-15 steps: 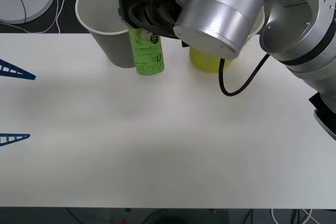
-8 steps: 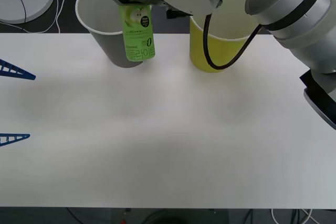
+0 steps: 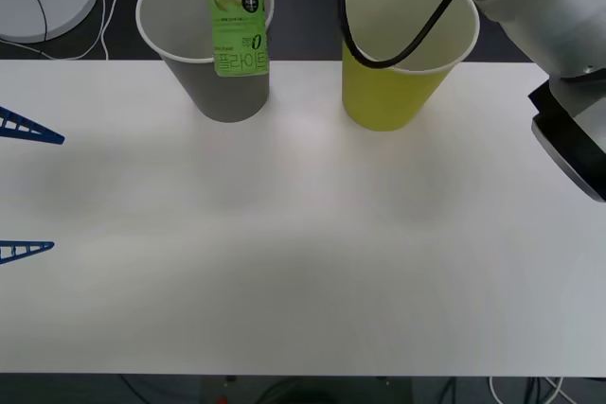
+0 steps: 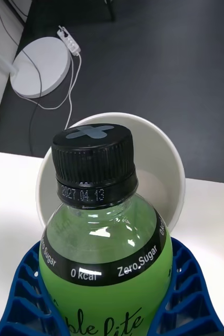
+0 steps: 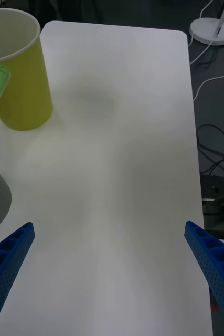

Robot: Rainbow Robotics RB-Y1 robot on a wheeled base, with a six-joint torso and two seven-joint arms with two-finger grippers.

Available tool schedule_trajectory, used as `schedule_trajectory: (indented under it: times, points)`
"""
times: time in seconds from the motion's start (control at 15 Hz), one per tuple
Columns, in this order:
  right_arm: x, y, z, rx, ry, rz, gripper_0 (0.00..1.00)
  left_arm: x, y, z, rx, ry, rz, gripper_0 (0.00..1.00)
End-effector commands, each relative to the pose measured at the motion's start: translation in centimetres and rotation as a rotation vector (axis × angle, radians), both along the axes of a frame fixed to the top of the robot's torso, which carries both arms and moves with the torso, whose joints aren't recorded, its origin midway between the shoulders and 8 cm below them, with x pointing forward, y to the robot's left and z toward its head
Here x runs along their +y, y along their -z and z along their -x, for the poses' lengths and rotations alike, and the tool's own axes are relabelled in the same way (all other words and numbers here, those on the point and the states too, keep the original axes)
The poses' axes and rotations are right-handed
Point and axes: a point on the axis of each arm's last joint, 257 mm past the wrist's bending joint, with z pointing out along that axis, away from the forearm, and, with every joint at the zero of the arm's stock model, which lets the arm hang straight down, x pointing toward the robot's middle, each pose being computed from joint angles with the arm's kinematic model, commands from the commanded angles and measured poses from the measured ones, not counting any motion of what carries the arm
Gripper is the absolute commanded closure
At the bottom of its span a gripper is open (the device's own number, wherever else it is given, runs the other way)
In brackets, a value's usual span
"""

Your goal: Put the can into the green bin and the plastic bottle into the gray bin

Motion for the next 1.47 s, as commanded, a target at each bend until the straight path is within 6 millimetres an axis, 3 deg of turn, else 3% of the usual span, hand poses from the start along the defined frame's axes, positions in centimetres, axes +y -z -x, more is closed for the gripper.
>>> schedule_trajectory:
  times: [0.07,0.6,1.47]
  points:
    - [0.1,-0.7,-1.0,0.017,0.032,-0.003,1.0,0.0,0.0,0.0,0.0,0.0,0.0,0.0]
    - [2.3,-2.5,-3.1,-0.036,0.023,0.005,1.0,0.0,0.0,0.0,0.0,0.0,0.0,0.0]
    - [5.4,-2.2,-4.7,-0.126,-0.046,0.131,1.0,0.0,0.0,0.0,0.0,0.0,0.0,0.0]
